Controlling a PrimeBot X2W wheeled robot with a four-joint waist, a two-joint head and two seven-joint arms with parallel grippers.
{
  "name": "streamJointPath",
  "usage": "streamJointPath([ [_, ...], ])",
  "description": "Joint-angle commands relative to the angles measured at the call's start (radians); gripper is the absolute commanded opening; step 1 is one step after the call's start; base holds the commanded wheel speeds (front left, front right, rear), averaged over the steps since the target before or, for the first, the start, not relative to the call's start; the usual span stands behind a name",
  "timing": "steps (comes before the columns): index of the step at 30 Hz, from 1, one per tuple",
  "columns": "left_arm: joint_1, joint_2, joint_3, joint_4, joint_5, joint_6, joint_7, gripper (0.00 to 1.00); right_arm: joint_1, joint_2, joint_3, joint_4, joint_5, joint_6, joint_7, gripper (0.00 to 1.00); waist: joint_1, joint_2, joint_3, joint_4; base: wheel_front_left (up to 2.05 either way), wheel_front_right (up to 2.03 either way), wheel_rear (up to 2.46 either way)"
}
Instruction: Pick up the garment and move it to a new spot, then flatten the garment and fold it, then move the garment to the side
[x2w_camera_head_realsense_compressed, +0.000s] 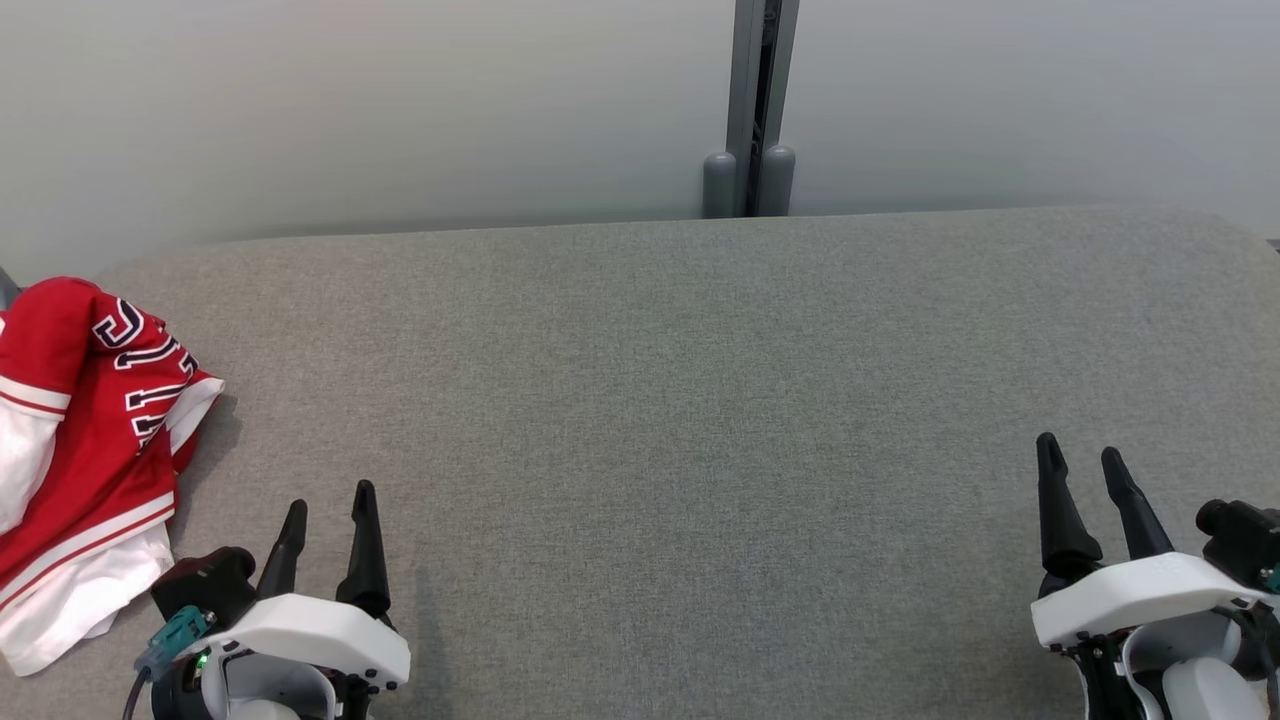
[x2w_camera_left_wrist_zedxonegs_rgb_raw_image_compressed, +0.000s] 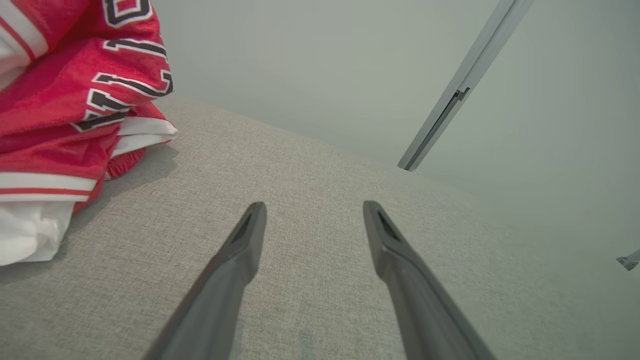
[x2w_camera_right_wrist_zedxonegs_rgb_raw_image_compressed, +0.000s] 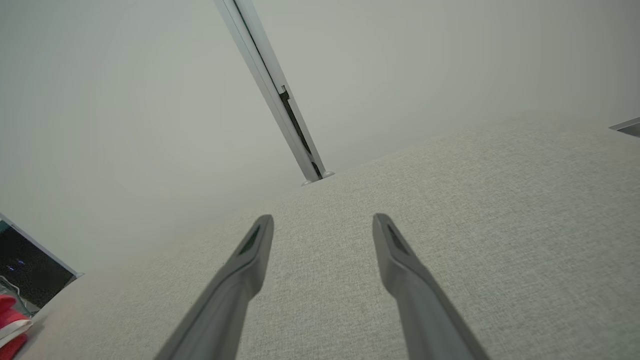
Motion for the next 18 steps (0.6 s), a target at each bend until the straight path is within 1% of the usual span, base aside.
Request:
streamJointPath([
  [1, -0.026, 0.007, -0.002, -0.003, 0.023, 0.005, -0.009, 1.00, -0.017, -0.006, 0.000, -0.004, -0.022, 0.002, -0.012, 1.00, 0.0000, -0.0001, 0.001, 0.000, 0.00, 0.00, 0.00],
  [18, -0.004, 0.009, -0.029, 0.032, 0.196, 0.031, -0.051, 1.00, -0.001, 0.001, -0.011, 0.025, -0.197, 0.002, -0.054, 1.00, 0.0000, -0.0001, -0.013, 0.005, 0.00, 0.00, 0.00],
])
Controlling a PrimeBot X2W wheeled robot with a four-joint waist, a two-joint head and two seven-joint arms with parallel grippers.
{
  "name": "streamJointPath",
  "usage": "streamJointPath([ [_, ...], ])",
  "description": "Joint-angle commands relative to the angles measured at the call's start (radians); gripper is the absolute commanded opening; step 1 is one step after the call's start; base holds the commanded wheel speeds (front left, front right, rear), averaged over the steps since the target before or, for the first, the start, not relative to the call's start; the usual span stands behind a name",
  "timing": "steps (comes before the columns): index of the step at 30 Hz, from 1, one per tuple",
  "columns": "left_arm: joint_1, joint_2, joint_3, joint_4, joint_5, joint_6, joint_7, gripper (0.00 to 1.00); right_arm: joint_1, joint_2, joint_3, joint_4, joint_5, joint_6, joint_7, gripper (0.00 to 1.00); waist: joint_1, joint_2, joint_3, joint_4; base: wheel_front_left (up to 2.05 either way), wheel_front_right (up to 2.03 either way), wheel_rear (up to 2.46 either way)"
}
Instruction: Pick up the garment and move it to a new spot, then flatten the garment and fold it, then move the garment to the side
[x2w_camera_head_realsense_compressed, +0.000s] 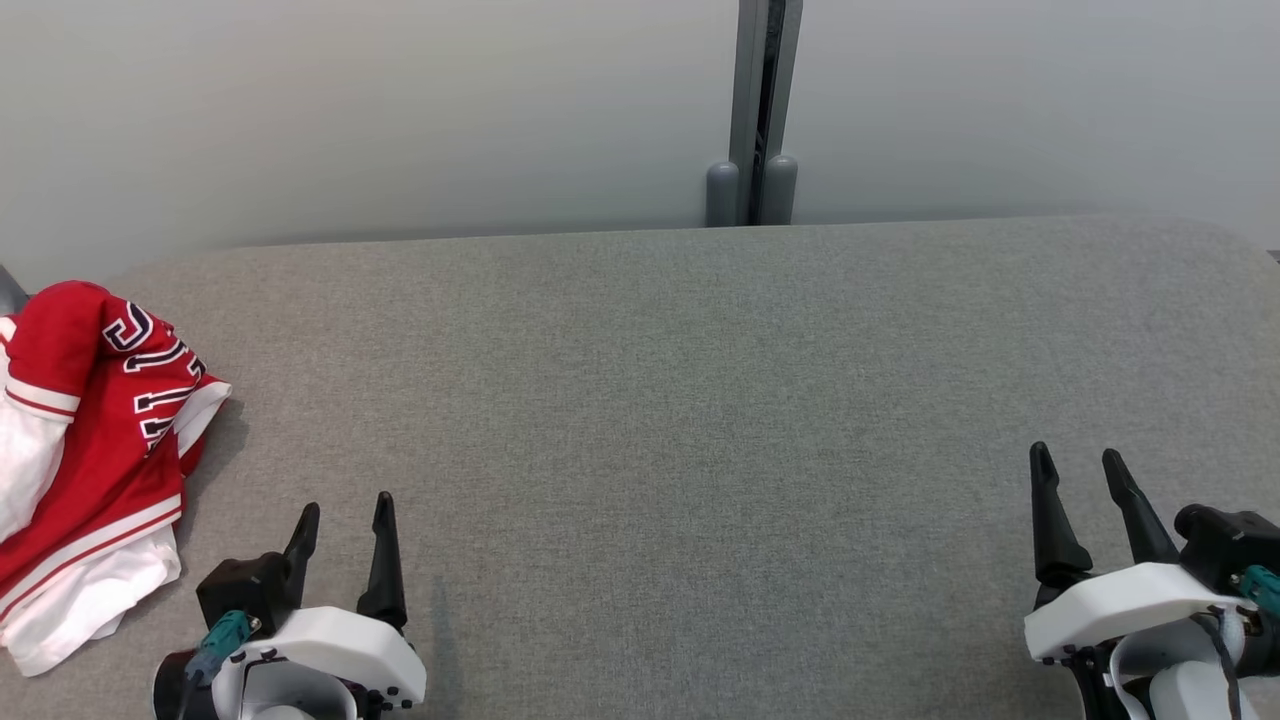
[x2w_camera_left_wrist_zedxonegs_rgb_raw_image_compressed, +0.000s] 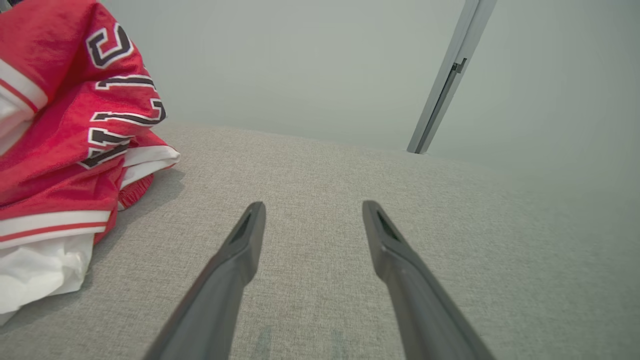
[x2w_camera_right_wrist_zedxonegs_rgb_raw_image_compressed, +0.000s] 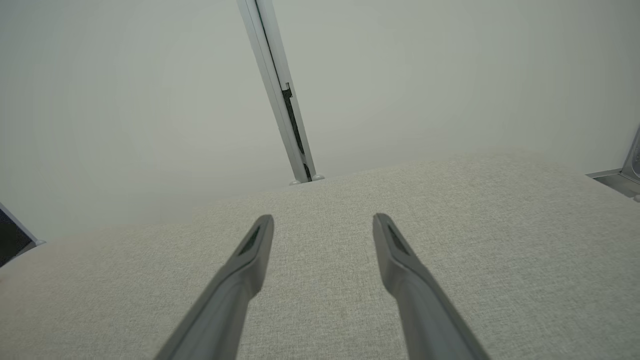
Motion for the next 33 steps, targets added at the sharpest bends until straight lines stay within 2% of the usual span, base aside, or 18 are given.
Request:
streamJointPath([
  [1, -0.004, 0.006, -0.005, 0.002, 0.032, 0.008, -0.010, 1.00, 0.001, -0.003, -0.004, 0.000, -0.034, 0.002, -0.014, 1.00, 0.0000, -0.0001, -0.001, 0.001, 0.00, 0.00, 0.00],
  [16, 0.002, 0.008, -0.014, 0.010, 0.156, 0.030, -0.041, 1.00, 0.007, 0.002, -0.023, 0.010, -0.180, 0.002, -0.045, 1.00, 0.0000, -0.0001, -0.008, 0.002, 0.00, 0.00, 0.00],
  [33, -0.007, 0.008, -0.025, 0.026, 0.257, 0.050, -0.069, 1.00, 0.004, 0.001, -0.028, 0.024, -0.292, 0.002, -0.073, 1.00, 0.0000, -0.0001, -0.007, -0.004, 0.00, 0.00, 0.00],
])
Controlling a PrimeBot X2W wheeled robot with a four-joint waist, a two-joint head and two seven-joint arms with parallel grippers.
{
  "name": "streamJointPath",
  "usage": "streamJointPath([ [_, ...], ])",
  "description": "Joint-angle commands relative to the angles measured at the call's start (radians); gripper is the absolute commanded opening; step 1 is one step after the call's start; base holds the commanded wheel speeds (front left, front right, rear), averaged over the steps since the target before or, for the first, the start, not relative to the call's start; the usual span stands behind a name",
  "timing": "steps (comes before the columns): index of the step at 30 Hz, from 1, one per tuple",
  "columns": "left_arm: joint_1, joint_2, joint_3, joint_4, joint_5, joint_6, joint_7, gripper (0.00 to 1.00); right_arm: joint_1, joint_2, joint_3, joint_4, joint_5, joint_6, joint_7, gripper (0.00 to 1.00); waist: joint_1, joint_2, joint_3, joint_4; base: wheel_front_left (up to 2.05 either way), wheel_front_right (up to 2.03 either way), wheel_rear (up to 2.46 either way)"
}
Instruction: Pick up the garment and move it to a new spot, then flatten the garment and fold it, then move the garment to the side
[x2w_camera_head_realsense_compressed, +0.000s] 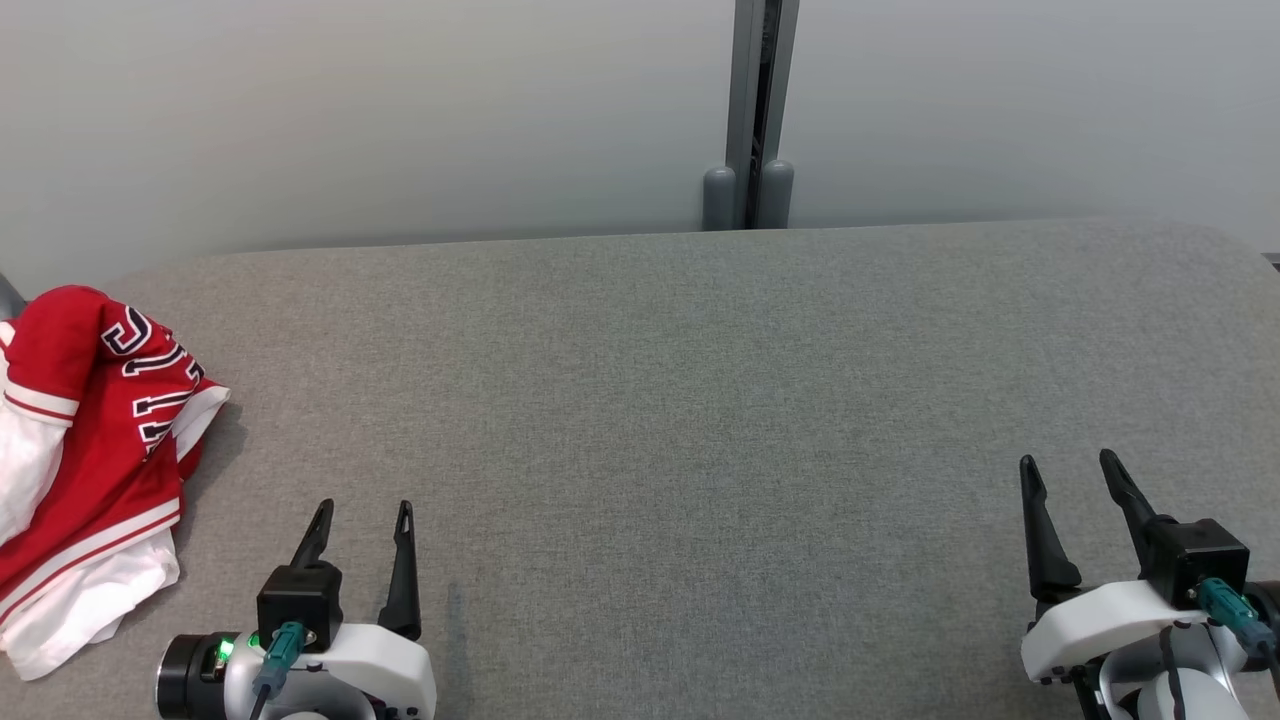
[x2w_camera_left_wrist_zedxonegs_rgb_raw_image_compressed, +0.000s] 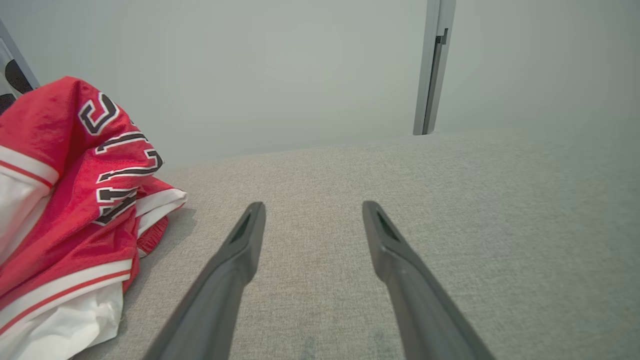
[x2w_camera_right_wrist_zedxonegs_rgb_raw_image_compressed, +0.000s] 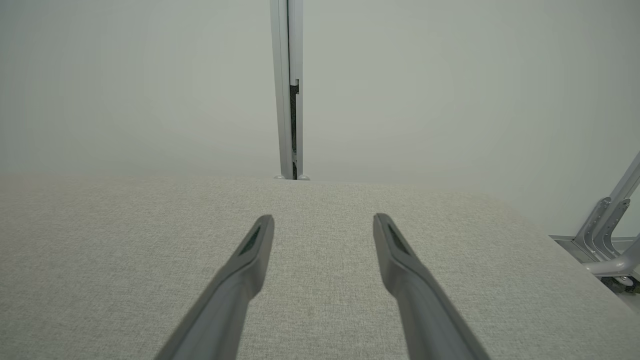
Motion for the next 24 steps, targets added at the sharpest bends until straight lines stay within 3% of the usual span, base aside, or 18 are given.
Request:
streamJointPath([
  [1, -0.011, 0.006, 0.000, 0.003, 0.007, 0.007, -0.006, 1.00, -0.004, -0.005, -0.004, 0.002, -0.008, 0.002, -0.007, 1.00, 0.0000, 0.0000, 0.000, 0.001, 0.00, 0.00, 0.00],
  [13, -0.009, 0.006, 0.010, 0.005, -0.004, 0.009, -0.006, 1.00, -0.005, -0.005, 0.003, -0.007, 0.010, 0.002, -0.007, 1.00, 0.0000, 0.0000, 0.004, 0.036, 0.00, 0.00, 0.00],
  [24, 0.000, 0.006, 0.017, 0.008, -0.006, 0.004, -0.004, 1.00, 0.002, -0.005, 0.045, -0.004, 0.018, 0.002, -0.007, 1.00, 0.0000, 0.0000, -0.003, 0.166, 0.00, 0.00, 0.00],
])
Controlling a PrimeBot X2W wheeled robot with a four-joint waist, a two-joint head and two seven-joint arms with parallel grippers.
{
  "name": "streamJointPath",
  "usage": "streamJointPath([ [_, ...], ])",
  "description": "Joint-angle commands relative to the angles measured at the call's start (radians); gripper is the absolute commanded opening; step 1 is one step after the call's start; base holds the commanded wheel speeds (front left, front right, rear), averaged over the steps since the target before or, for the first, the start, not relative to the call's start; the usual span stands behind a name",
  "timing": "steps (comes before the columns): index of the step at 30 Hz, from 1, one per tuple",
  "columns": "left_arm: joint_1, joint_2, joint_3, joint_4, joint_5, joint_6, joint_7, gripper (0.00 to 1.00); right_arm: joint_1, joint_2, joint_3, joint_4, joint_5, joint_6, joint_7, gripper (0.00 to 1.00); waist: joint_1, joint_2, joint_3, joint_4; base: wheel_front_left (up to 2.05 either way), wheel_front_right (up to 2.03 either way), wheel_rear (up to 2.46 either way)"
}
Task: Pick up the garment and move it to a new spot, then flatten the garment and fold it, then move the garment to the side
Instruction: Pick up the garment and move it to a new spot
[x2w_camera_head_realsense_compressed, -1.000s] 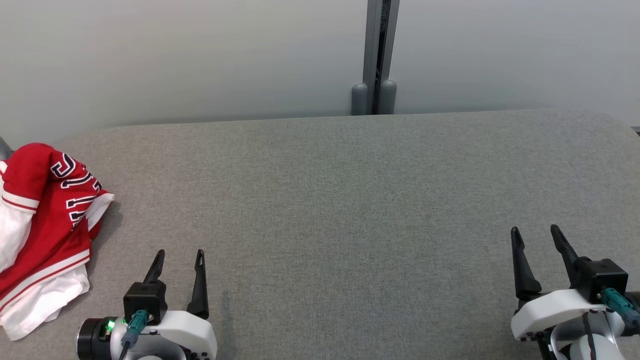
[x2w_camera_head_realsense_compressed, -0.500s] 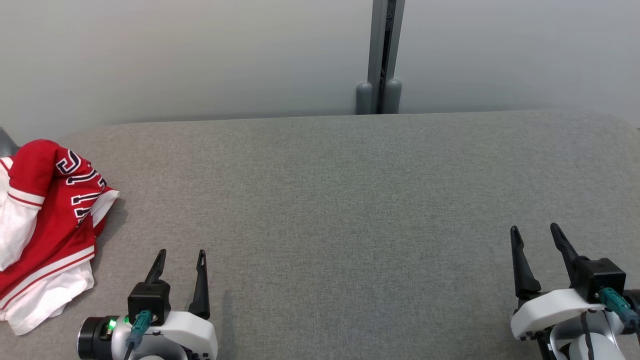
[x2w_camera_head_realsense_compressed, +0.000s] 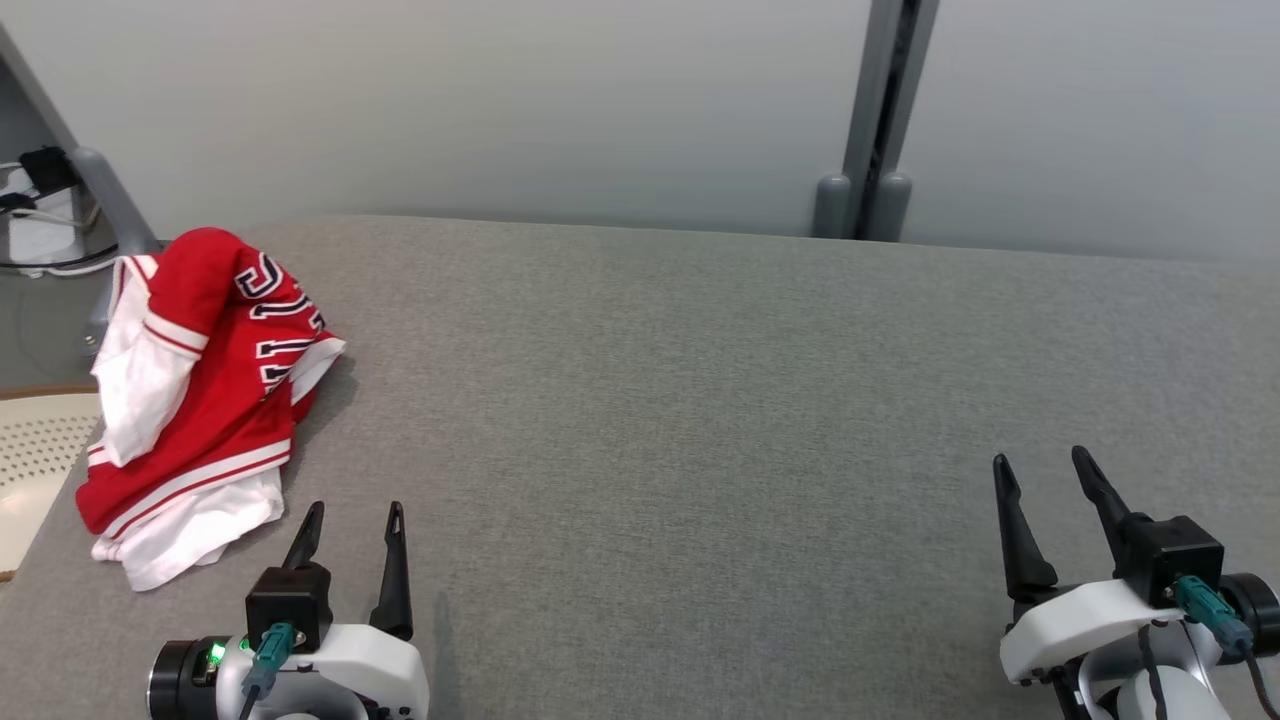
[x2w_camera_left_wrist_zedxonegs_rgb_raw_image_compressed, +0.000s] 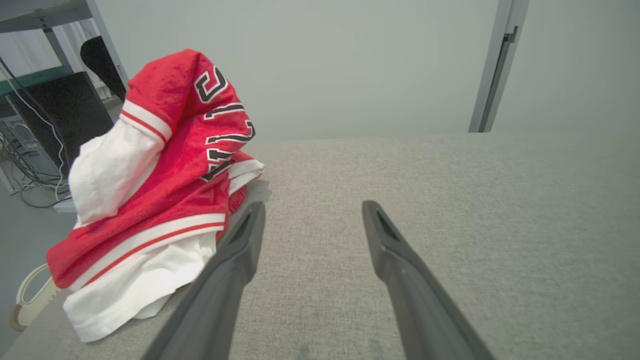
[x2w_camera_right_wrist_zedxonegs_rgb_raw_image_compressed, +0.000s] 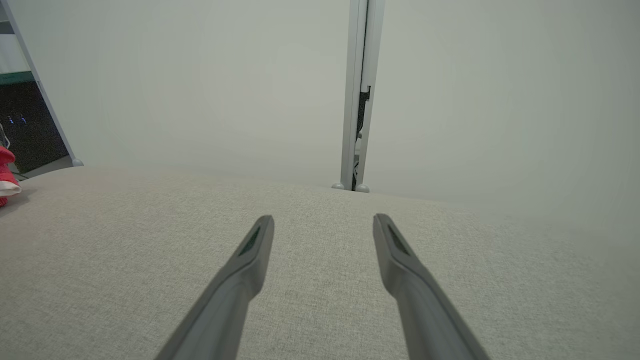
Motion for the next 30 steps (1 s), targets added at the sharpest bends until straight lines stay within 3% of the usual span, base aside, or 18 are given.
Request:
streamJointPath([
  [1, 0.005, 0.005, 0.008, 0.000, -0.002, 0.004, -0.002, 1.00, 0.007, -0.005, 0.009, 0.003, 0.001, 0.002, -0.005, 1.00, 0.0000, 0.0000, -0.004, 0.042, 0.00, 0.00, 0.00],
  [16, 0.033, 0.005, 0.043, -0.008, -0.010, 0.004, -0.002, 1.00, -0.006, -0.005, 0.044, 0.011, 0.027, 0.002, -0.005, 1.00, 0.0000, 0.0000, -0.004, 0.144, 0.00, 0.00, 0.00],
  [21, 0.030, 0.005, 0.058, -0.003, -0.041, 0.015, -0.002, 1.00, -0.008, -0.005, 0.051, 0.012, 0.028, 0.002, -0.005, 1.00, 0.0000, 0.0000, 0.003, 0.148, 0.00, 0.00, 0.00],
  [30, -0.030, 0.005, 0.103, 0.025, -0.055, -0.021, -0.002, 1.00, -0.034, -0.005, 0.067, 0.000, 0.020, 0.002, -0.005, 1.00, 0.0000, 0.0000, 0.040, 0.121, 0.00, 0.00, 0.00],
])
